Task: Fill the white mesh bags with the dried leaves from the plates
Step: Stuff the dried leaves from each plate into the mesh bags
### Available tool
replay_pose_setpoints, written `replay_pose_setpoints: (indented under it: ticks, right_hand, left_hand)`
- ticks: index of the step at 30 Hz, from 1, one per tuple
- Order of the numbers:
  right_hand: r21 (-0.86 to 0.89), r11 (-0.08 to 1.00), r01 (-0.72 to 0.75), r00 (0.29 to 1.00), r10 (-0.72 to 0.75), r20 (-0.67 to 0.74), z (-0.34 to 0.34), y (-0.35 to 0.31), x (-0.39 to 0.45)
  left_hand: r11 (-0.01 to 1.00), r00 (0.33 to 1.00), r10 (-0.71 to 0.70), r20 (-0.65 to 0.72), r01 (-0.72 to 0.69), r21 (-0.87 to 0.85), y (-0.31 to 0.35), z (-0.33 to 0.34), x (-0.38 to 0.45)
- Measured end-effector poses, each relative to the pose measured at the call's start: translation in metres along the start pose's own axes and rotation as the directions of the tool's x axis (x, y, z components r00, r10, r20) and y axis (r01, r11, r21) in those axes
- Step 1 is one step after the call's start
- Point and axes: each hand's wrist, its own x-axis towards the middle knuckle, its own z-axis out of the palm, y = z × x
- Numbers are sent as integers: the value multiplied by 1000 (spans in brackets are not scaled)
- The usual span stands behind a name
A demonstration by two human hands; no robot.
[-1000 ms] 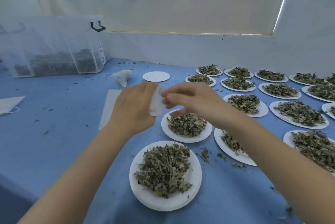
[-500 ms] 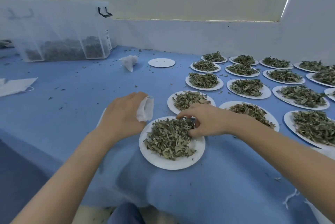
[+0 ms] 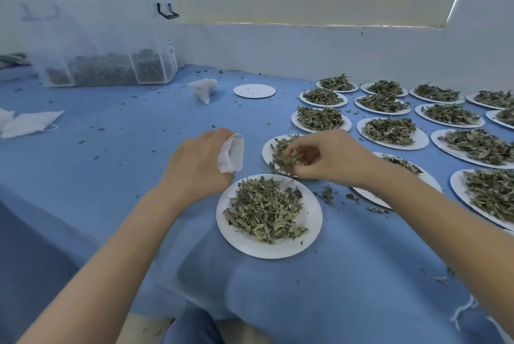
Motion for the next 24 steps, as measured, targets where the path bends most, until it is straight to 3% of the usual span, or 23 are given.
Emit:
replay_pose_setpoints:
  ticks: [5, 10, 14, 19, 21, 24]
  right_hand:
    - [169, 985, 38, 996, -23, -91, -14, -19, 5]
    - [165, 983, 78, 994, -64, -85, -18, -33, 9]
    - [-71, 987, 144, 987, -148, -60, -12, -38, 10]
    - [-343, 904, 257, 965, -257, 46, -5, -44, 13]
    - [-317, 912, 261, 963, -268, 24, -3, -45, 13]
    - [-89, 972, 219, 972, -225, -68, -2, -45, 8]
  left_hand:
    - [999, 999, 41, 12, -41, -35, 8, 1, 14]
    - [995, 998, 58, -14, -59, -83, 18, 4, 20]
    - [994, 998, 53, -31, -56, -92, 21, 7, 20]
    - [993, 993, 113, -39, -114, -29, 28, 8, 18]
    - [994, 994, 100, -42, -101, -30, 32, 7, 17]
    - [995, 996, 60, -65, -66, -79, 38, 6, 15]
